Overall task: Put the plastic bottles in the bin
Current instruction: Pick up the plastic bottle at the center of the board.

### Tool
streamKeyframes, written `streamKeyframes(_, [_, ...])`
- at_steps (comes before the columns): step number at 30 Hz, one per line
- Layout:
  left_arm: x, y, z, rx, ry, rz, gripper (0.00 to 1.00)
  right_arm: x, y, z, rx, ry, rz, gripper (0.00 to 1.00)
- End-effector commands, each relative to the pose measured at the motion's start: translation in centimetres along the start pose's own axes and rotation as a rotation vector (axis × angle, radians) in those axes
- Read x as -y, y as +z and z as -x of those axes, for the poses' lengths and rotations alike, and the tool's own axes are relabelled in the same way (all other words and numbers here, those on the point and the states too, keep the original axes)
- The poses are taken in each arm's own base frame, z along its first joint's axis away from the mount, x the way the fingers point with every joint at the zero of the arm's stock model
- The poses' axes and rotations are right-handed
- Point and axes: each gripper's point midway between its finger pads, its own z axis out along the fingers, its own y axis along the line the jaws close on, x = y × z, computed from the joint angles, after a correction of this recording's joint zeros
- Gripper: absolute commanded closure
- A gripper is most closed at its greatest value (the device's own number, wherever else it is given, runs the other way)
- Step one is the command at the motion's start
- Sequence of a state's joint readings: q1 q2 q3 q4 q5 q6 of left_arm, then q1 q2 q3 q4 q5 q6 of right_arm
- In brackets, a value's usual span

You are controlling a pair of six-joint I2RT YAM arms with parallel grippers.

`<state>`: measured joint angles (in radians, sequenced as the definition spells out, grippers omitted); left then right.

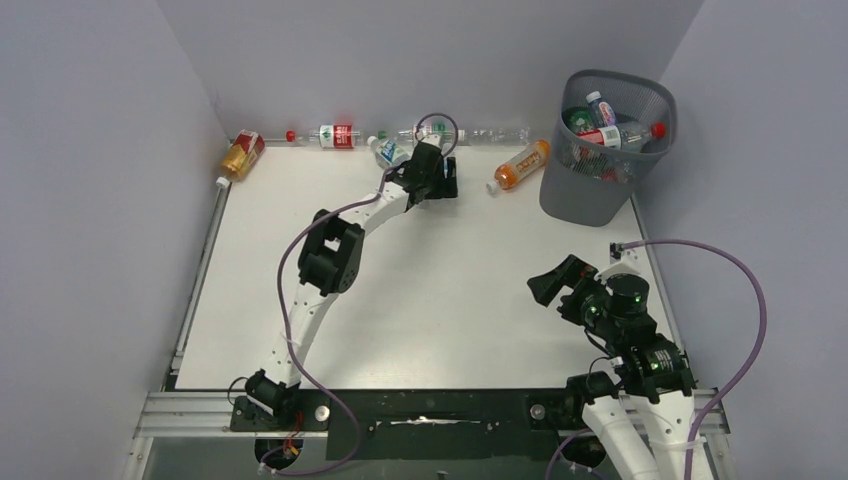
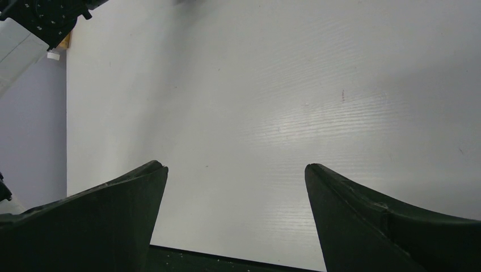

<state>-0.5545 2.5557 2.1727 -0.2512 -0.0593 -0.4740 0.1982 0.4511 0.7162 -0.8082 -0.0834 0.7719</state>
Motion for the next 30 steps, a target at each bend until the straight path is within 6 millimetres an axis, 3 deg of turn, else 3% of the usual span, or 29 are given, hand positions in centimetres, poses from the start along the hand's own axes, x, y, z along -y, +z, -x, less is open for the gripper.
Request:
streamKeyframes(1, [0.3, -0.5, -0.1, 0.017, -0.015, -0.01, 0.35, -0.9, -0.1, 0.5, 0.036, -0.002, 0.05, 0.02])
streamKeyframes(5, [0.7, -1.9, -0.5, 0.01, -0.013, -0.048, 0.51, -0.9, -0.1, 0.5, 0.039, 0.0, 0.052, 0.02])
streamKeyframes(8, [1.5, -3.7, -0.4, 0.002, -0.005, -0.093, 0.53, -0.9, 0.2, 0.5, 0.035, -0.005, 0.057, 0.02])
streamKeyframes(14, [3.0, -9.5, 0.5, 0.003, 0.021, -0.191, 0.53, -2.0, 1.3, 1.8, 0.034, -0.041, 0.07, 0.02])
streamKeyframes(23, [6.2, -19.8, -0.1, 0.008, 0.041, -0.419, 0.53, -7.6, 4.3, 4.6, -0.018, -0.055, 0.247, 0.02])
streamKeyframes(30, [8.6, -26.6, -2.9, -0.028, 0.058, -0.591, 0.53, -11.2, 5.7, 5.7, -0.045, -0.024, 0.407, 0.02])
